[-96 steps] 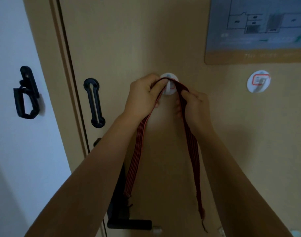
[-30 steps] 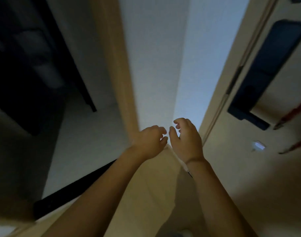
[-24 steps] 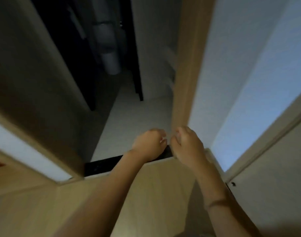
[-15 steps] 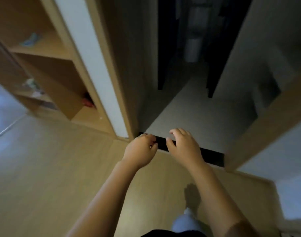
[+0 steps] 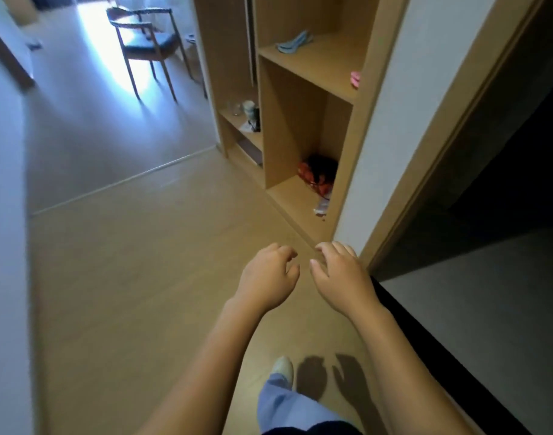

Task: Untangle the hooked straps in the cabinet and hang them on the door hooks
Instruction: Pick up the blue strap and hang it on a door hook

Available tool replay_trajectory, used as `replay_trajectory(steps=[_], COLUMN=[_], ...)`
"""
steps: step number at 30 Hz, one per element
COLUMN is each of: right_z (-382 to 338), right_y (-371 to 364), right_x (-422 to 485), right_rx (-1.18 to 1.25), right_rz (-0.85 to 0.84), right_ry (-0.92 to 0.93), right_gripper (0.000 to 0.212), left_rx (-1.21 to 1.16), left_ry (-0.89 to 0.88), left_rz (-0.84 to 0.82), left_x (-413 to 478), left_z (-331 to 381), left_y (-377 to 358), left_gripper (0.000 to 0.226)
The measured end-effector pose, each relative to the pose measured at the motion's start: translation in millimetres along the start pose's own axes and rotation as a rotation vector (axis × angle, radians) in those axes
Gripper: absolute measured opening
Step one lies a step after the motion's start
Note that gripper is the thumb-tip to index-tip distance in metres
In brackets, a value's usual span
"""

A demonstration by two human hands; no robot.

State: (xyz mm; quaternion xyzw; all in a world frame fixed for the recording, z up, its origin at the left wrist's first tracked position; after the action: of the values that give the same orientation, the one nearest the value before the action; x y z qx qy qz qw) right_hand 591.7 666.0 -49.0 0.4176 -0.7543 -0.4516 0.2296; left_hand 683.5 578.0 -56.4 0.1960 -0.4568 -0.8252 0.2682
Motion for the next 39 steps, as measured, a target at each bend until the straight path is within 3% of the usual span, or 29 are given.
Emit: replay_trajectory(steps=[8,16,22,30,33,39], right_z=[-63.4,-90.8,-98.1,-92.3,-80.6,-55.3], right_y=[-0.9,-5.4,-2.5,3.4,-0.4,2.1], right_x=[171.2,297.4,404.0,512.8,540.3,608.8], right_rx=[-0.012,-0.079,-0.119,-0.141,-0.105,-0.086], right_rz=[-0.017,-0.057,-0.035,0.016,-0.019,0.002], right_ry=[0.116,0.164,0.093,-0.144,-0.227,-0.271], right_gripper=[0.039,0.04,0.04,0.043,0.046,0.045], left_rx=[0.041,-0.016,0.208,0.173,0.165,0.154], left_ry=[0.168,0.202,0.041,-0.083,-0.203,-0.271], left_rz=[0.145,0.106,0.011,-0.095,-0.138,-0.177], left_x=[115.4,219.1,340.6,485.9,520.0,597.6], left_z=[-91.6,-147.5,-163.5,-189.3,-190.3,-193.0], left_y=[111.6,131.2,161.2,195.1,191.3,180.7], left_gripper=[0.033,0.038,0.04,0.034,0.032,0.029])
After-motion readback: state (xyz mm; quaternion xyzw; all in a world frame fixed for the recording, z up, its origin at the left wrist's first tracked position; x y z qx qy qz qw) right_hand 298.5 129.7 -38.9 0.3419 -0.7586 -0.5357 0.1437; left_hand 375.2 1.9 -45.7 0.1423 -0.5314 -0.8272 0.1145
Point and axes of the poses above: each hand's wrist, its own x-axis towards the middle knuckle, its own y-axis out of the back of the hand, z = x × y, the point moved 5 cm from there along x, towards the middle knuckle, and after that the axes turned 2 degrees about -z, right-handed, at the moved point
